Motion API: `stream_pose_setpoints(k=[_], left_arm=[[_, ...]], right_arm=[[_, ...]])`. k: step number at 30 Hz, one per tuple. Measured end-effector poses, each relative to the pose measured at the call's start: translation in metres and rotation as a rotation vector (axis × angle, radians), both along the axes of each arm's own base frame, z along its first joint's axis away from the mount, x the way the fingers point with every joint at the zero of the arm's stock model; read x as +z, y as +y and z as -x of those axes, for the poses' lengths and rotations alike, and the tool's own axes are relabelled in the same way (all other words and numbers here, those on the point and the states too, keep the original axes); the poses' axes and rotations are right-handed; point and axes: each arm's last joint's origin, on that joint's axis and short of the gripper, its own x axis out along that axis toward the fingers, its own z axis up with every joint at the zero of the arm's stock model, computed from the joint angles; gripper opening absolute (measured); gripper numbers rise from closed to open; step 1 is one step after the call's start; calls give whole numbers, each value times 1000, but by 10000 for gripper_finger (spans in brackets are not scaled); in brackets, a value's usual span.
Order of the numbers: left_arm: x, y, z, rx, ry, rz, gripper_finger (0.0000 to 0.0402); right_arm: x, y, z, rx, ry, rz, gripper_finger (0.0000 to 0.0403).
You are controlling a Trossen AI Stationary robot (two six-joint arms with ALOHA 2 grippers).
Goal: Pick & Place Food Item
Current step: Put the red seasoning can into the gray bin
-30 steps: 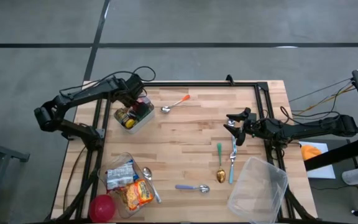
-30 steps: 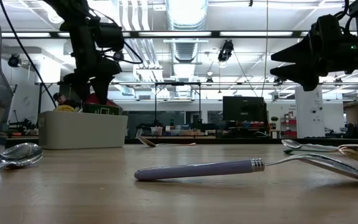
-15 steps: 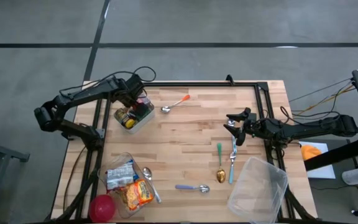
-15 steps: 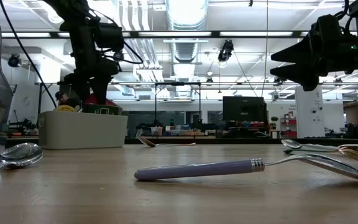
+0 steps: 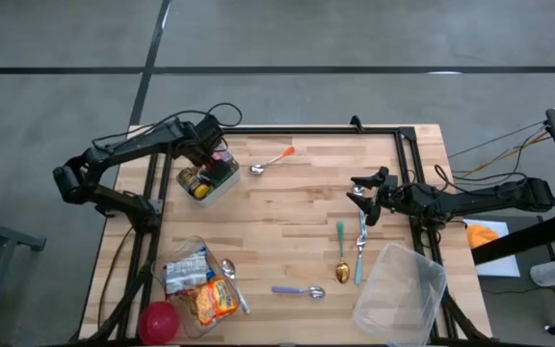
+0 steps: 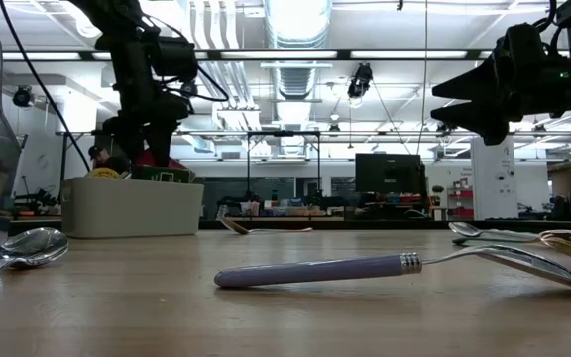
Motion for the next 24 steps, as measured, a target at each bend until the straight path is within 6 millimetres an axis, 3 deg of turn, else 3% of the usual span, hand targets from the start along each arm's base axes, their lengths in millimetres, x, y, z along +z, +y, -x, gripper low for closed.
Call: stream_pose_setpoints(k=[4,9,24], left_arm=[[0,0,0,-25,4,-1,359],[0,0,0,-35,-3,10,395],[7,0,-2,-34,-27,9,383]], right_arm=[[0,0,0,0,0,0,276],[0,0,0,0,0,0,276],[0,0,0,0,0,0,276]])
